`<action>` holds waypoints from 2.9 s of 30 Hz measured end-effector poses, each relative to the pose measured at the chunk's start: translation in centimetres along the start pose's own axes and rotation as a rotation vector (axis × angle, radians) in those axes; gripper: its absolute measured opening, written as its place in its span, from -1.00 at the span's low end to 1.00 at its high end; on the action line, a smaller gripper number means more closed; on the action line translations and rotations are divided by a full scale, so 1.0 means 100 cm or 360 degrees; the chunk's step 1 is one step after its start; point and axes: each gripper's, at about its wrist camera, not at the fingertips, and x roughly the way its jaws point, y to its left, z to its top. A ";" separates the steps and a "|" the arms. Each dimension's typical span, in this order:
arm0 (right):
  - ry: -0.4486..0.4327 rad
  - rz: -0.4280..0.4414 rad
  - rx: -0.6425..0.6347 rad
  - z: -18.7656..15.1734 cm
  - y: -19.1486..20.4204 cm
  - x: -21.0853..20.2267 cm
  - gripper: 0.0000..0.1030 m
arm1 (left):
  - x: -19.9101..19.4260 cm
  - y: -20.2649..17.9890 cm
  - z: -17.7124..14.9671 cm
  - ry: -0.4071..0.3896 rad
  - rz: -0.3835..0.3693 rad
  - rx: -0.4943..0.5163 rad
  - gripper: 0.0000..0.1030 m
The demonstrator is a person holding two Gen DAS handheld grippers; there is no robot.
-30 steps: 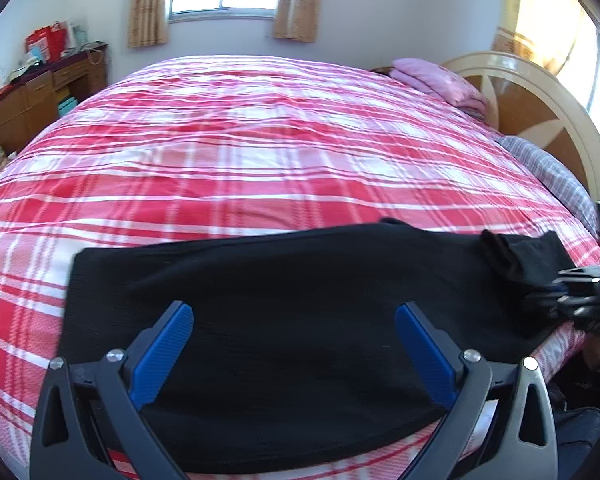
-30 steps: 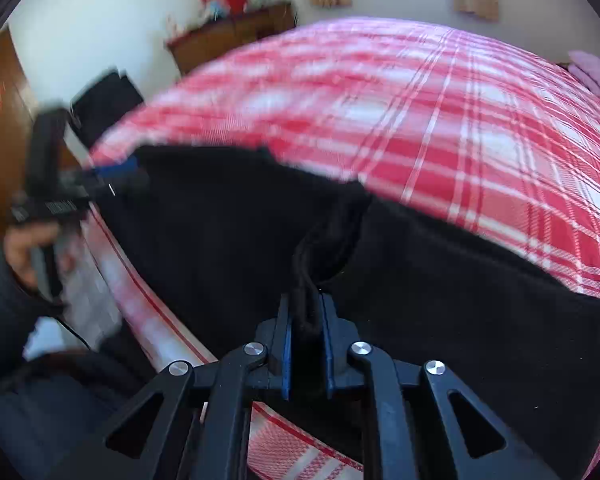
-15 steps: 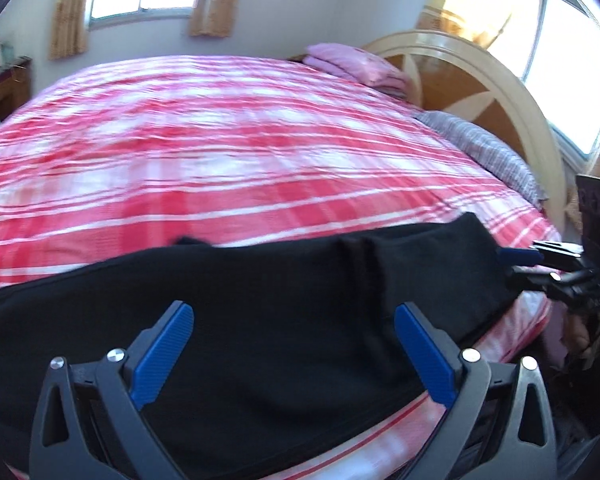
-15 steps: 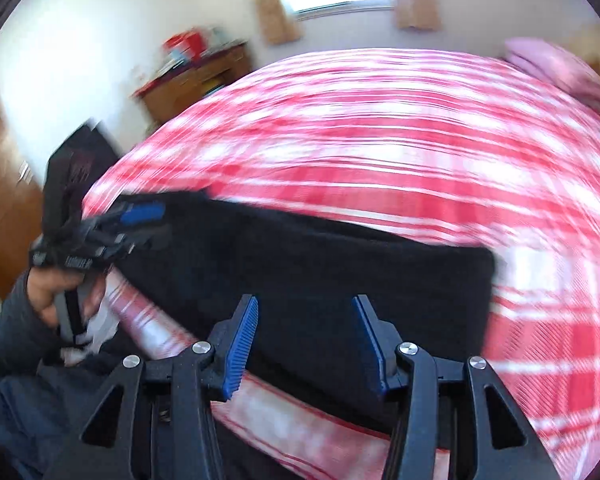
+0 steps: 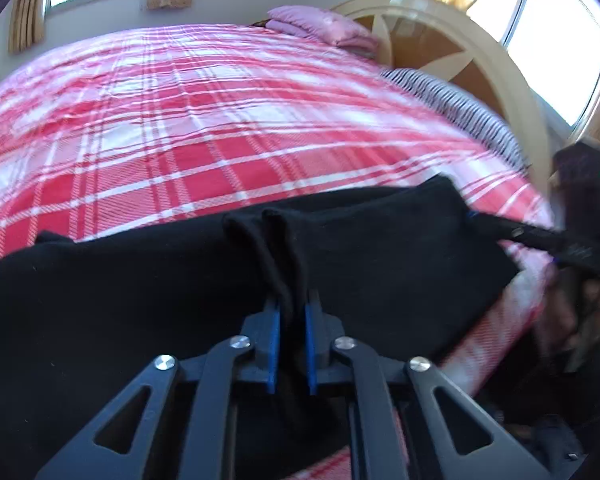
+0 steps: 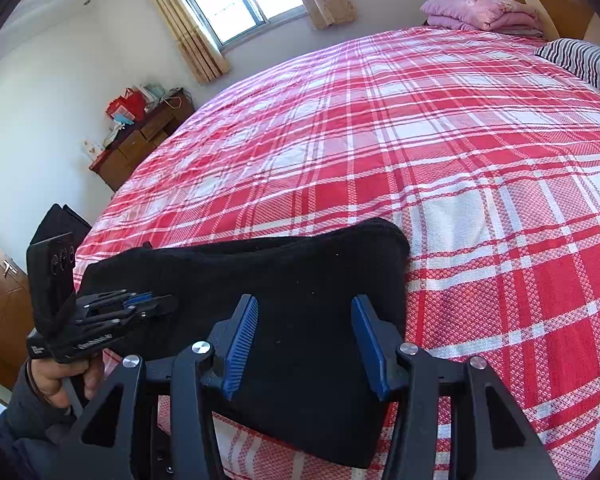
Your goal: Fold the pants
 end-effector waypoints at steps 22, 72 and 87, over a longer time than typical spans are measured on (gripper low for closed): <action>0.0222 0.0105 -0.0258 -0.012 0.029 0.018 0.09 | -0.018 0.043 -0.018 -0.0018 -0.0015 -0.0221 -0.75; 0.0196 -0.0106 -0.0786 -0.003 0.167 0.094 0.38 | -0.060 0.081 -0.026 -0.0148 0.0713 -0.0117 0.72; 0.0106 -0.0159 -0.0945 -0.026 0.165 0.062 0.44 | -0.148 0.184 -0.022 -0.0187 0.1113 -0.0307 0.80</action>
